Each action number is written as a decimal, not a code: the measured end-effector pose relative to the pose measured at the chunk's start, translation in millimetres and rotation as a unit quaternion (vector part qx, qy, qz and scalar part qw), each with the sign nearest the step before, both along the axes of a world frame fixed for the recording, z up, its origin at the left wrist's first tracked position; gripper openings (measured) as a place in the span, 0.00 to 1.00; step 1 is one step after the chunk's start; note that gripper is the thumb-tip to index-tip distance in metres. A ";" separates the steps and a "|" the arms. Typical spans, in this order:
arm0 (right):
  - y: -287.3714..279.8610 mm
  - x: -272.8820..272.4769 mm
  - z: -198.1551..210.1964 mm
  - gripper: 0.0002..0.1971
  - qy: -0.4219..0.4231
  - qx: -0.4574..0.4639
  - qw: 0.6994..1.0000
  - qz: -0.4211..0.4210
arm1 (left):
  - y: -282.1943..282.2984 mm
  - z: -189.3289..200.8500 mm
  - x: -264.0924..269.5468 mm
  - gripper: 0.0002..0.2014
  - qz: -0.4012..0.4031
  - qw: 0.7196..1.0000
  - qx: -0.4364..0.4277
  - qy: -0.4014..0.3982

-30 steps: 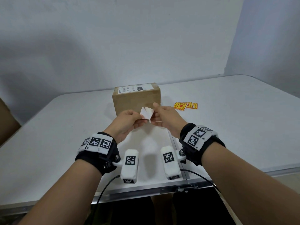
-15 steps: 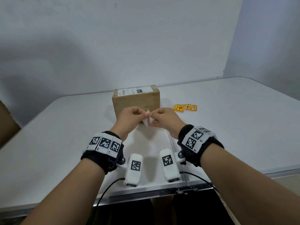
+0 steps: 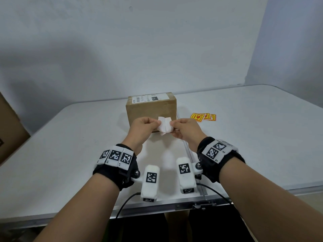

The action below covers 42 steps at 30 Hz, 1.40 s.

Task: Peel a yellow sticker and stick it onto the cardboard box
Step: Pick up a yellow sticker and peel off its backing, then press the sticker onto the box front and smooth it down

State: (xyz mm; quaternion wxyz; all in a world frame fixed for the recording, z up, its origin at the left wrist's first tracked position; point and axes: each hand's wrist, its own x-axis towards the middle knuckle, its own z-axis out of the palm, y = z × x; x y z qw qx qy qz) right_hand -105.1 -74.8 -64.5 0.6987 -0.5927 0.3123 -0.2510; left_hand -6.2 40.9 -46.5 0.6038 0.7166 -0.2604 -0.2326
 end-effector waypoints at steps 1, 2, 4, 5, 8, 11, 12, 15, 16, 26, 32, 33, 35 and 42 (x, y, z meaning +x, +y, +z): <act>-0.4 -0.1 0.0 0.09 -0.002 0.002 1.000 -0.003 | 0.3 -0.8 0.4 0.05 0.006 1.000 -0.003 0.005; -1.1 -0.2 0.0 0.09 -0.004 0.007 1.000 -0.008 | 0.7 -1.8 1.6 0.06 0.014 1.000 -0.004 0.011; -3.1 -1.2 -0.4 0.08 -0.008 0.019 1.000 -0.020 | 1.9 -2.0 3.1 0.05 0.027 0.999 -0.008 0.016; -4.0 -1.6 -1.4 0.08 -0.009 0.023 0.999 -0.023 | 2.6 -1.7 3.1 0.04 0.030 0.999 -0.009 0.015; -4.5 -1.3 -2.5 0.07 -0.014 0.034 0.999 -0.029 | 2.8 -3.3 4.9 0.04 0.049 0.999 -0.012 0.009; -5.2 0.0 -4.1 0.08 -0.018 0.034 0.999 -0.031 | 3.5 -7.1 7.5 0.04 0.058 0.998 -0.011 0.009; -4.9 0.0 -4.7 0.08 -0.018 0.034 0.999 -0.029 | 3.8 -8.5 8.3 0.04 0.059 0.998 -0.009 0.009; -4.9 -1.4 -8.1 0.09 -0.011 0.026 0.999 -0.036 | 6.6 -12.7 13.2 0.04 0.074 0.997 -0.002 0.001; -7.3 -3.2 -8.6 0.09 -0.009 0.024 0.999 -0.048 | 7.4 -13.2 16.5 0.05 0.083 0.997 -0.001 -0.004; -35.1 -19.9 -24.4 0.06 -0.017 0.113 0.974 -0.194 | 13.1 0.5 17.7 0.04 0.030 0.957 0.125 -0.262; -50.7 -28.1 -15.3 0.03 -0.028 0.053 0.962 -0.265 | -35.2 20.9 -6.5 0.09 -0.144 0.867 0.181 -0.441; -54.6 -32.1 -12.2 0.02 -0.033 0.047 0.959 -0.278 | -45.7 24.6 -8.0 0.10 -0.155 0.858 0.186 -0.453; -63.4 -39.4 -7.5 0.03 -0.046 0.036 0.952 -0.301 | -68.0 31.0 -10.2 0.11 -0.170 0.842 0.202 -0.470; -81.8 -51.3 -1.5 0.02 -0.080 0.042 0.941 -0.326 | -128.0 23.9 -24.4 0.17 -0.218 0.808 0.271 -0.477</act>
